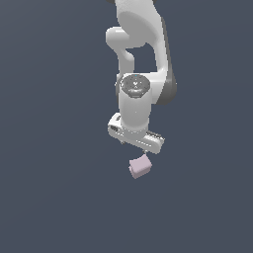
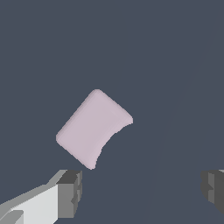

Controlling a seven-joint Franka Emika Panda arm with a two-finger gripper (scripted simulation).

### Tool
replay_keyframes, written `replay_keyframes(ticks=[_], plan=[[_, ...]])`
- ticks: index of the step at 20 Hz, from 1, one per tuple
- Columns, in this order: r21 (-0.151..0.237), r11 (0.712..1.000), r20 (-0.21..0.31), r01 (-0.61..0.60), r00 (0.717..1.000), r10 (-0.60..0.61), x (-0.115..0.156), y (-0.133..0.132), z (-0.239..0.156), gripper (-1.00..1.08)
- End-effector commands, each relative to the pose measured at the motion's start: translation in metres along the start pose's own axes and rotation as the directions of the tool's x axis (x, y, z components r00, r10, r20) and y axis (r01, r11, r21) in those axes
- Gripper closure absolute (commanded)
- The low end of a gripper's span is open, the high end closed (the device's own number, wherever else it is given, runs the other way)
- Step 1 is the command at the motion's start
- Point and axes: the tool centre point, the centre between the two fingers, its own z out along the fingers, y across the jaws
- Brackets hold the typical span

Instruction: Pick up the object and move it to a goal position.

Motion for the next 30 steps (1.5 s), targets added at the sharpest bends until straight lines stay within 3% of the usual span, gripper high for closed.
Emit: replay_keyframes(ticks=[1,10,21,30], plan=[[-0.002,0.998,0.000,-0.065,0.998,0.065,0.003,-0.004,0.003,-0.92],[-0.010,0.958,-0.004,-0.287,0.958,0.287,0.012,-0.017,0.016,-0.92],[-0.017,0.852,-0.017,-0.523,0.852,0.523,0.021,-0.034,0.030,-0.92],[-0.018,0.785,-0.025,-0.619,0.785,0.619,0.025,-0.042,0.037,-0.92]])
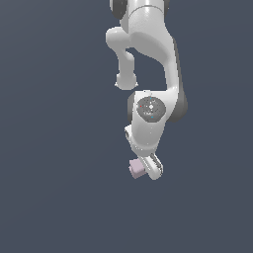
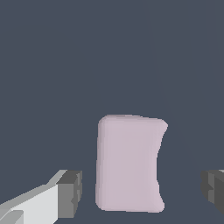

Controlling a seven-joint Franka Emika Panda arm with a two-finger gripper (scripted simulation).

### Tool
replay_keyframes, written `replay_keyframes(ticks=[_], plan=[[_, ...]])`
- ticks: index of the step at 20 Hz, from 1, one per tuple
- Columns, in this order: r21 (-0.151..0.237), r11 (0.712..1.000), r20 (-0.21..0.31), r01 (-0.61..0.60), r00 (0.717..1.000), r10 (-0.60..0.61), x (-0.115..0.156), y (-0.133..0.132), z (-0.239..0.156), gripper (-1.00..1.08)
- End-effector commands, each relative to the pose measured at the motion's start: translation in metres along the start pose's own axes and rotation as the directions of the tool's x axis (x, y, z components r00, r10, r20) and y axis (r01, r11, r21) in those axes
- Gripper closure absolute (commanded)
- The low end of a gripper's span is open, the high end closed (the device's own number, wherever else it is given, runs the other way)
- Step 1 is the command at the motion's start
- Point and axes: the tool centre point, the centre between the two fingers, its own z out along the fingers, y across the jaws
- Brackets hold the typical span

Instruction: Pick up the object and move it to a goal position.

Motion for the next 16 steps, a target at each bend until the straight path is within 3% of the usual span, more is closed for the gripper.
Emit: replay_keyframes(ticks=[1,10,16], plan=[[0.000,1.000,-0.001,-0.023,1.000,0.023,0.000,-0.002,0.001,-0.92],[-0.001,0.999,-0.002,-0.034,0.999,0.034,-0.001,-0.003,0.006,-0.92],[-0.001,0.999,-0.002,-0.037,0.999,0.037,-0.001,-0.001,0.036,-0.92]])
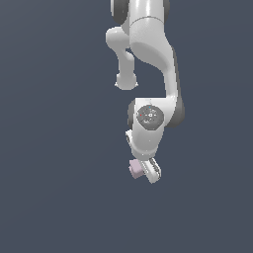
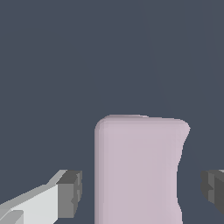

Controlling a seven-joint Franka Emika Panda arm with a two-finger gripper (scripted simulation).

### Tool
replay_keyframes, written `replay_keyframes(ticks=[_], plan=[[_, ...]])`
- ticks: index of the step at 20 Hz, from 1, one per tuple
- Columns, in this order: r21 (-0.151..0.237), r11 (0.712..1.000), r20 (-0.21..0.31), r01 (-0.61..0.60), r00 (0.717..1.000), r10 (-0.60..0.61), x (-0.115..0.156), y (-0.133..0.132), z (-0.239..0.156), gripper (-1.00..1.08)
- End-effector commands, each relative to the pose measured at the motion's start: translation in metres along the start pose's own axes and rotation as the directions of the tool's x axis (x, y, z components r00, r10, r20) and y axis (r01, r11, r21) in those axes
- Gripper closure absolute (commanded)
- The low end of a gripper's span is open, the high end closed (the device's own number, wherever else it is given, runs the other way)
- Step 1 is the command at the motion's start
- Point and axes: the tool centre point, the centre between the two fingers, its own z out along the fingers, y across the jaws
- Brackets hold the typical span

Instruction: Pick up the object and move it to a goal position.

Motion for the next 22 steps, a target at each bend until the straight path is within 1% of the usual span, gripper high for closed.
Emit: replay_keyframes(ticks=[1,5,9,10,22], plan=[[-0.001,1.000,0.000,-0.001,1.000,0.001,0.000,0.001,0.015,-0.92],[-0.001,1.000,0.000,-0.003,1.000,0.003,0.000,0.001,0.026,-0.92],[-0.001,1.000,0.000,-0.002,1.000,0.002,0.000,0.000,0.025,-0.92],[-0.001,1.000,0.000,-0.002,1.000,0.002,0.000,0.000,0.025,1.08],[0.002,1.000,0.000,-0.001,1.000,0.001,0.000,-0.001,0.022,1.08]])
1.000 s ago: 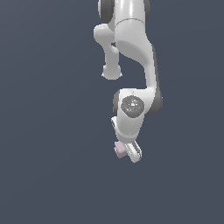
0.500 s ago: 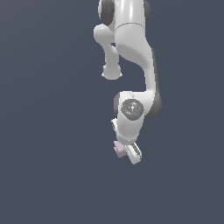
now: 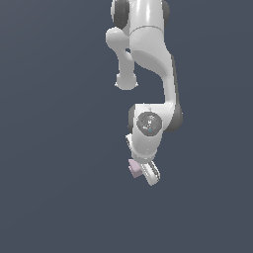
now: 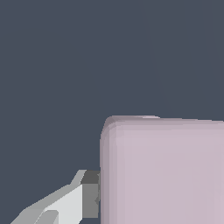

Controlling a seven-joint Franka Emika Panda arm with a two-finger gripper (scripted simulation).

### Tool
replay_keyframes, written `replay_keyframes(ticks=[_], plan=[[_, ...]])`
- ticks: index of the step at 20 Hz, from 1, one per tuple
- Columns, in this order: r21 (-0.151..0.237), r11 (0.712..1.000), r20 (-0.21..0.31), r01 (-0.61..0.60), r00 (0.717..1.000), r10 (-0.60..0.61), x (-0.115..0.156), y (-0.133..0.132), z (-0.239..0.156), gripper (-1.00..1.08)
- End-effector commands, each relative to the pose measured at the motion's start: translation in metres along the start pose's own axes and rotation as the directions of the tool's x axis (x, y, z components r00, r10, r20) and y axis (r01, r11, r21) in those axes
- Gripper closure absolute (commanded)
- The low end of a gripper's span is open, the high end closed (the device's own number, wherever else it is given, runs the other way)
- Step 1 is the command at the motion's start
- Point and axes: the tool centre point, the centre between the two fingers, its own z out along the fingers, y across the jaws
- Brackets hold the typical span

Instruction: Pick up the object and move it to a goal position.

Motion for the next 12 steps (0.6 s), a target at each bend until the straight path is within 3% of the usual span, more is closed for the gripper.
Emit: replay_keyframes(ticks=[1,12], plan=[[0.000,1.000,0.000,0.000,1.000,0.000,0.001,0.001,-0.002,1.08],[0.000,1.000,0.001,-0.001,1.000,0.001,0.033,0.022,-0.057,1.08]])
